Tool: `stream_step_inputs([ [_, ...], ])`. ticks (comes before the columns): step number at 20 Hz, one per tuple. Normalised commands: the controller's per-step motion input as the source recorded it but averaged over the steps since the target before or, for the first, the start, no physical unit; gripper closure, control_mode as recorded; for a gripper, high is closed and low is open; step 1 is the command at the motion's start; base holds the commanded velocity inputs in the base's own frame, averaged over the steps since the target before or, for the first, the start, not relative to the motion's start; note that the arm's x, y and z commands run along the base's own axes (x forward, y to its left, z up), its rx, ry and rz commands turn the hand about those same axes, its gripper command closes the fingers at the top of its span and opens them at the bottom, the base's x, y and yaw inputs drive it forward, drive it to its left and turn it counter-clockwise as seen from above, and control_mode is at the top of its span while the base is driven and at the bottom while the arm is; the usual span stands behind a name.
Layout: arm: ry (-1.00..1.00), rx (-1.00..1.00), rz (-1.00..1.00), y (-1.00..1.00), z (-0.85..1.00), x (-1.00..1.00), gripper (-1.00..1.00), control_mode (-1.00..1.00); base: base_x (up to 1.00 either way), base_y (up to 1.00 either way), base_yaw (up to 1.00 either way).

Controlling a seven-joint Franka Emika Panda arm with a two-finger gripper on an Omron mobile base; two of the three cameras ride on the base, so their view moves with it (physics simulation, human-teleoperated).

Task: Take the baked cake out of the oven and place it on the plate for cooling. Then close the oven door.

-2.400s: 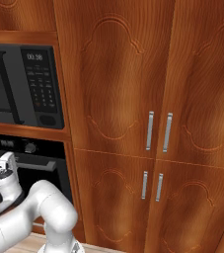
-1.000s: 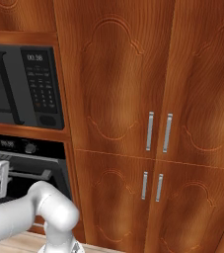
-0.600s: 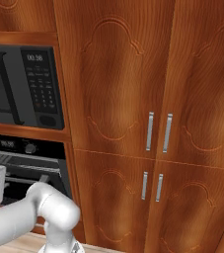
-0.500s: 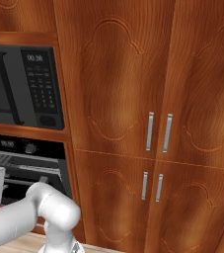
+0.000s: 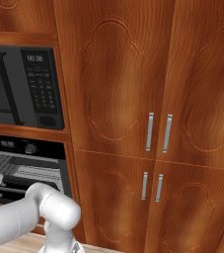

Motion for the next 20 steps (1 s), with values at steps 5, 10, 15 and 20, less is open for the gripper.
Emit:
stream_step_inputs([
  [5,0.23,-0.03,-0.06,0.26,-0.61,-0.52,1.0,-1.0,0.0,0.0,0.0],
  [10,0.14,-0.08,-0.05,0.31,-0.71,-0.5,1.0,-1.0,0.0,0.0,0.0],
  [15,0.01,-0.09,-0.04,0.34,-0.75,-0.64,1.0,-1.0,0.0,0.0,0.0],
  [20,0.01,-0.05,-0.04,0.33,-0.69,-0.59,-1.0,-1.0,0.0,0.0,0.0],
])
